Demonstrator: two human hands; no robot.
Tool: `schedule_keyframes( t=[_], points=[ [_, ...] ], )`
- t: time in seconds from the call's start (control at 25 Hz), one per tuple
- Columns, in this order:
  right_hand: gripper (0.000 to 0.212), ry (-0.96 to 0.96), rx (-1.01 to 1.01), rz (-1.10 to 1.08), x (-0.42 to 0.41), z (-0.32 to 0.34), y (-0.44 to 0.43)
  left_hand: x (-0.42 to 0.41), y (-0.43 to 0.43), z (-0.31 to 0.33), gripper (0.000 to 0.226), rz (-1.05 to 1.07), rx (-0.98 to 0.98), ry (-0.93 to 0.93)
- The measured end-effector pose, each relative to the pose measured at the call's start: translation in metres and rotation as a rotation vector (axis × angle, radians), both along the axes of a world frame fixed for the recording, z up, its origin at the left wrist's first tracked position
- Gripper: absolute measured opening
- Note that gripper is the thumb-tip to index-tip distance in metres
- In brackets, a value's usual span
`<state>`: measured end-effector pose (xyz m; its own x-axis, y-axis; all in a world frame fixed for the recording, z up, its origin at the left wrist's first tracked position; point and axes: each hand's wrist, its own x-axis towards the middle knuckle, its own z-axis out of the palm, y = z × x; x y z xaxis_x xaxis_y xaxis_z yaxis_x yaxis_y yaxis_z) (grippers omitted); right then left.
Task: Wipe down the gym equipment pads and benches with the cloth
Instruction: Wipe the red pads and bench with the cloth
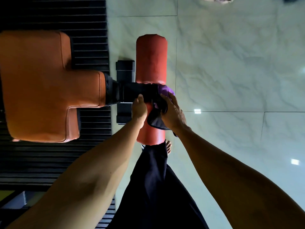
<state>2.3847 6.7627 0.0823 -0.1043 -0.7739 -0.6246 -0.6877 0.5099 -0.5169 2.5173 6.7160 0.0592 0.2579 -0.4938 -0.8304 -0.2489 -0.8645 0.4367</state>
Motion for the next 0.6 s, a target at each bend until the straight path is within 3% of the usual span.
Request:
schedule_keyframes(
  t=[0.24,0.36,0.52,0.6],
  points=[
    [0.070,-0.021,-0.057,-0.035,-0.008,-0.010,-0.058,-0.012,-0.059,0.005,0.051,-0.027,-0.065,-0.042],
    [0.065,-0.075,-0.185,-0.097,-0.006,-0.015,-0.083,-0.014,-0.087,-0.014,0.064,0.011,-0.097,-0.051],
    [0.073,-0.077,-0.261,-0.094,0.000,-0.036,-0.114,-0.019,-0.123,-0.030,0.043,0.108,-0.099,0.080],
    [0.085,-0.074,-0.218,-0.029,0.002,-0.056,-0.122,-0.021,-0.138,-0.043,0.046,0.130,-0.074,0.082]
  ],
)
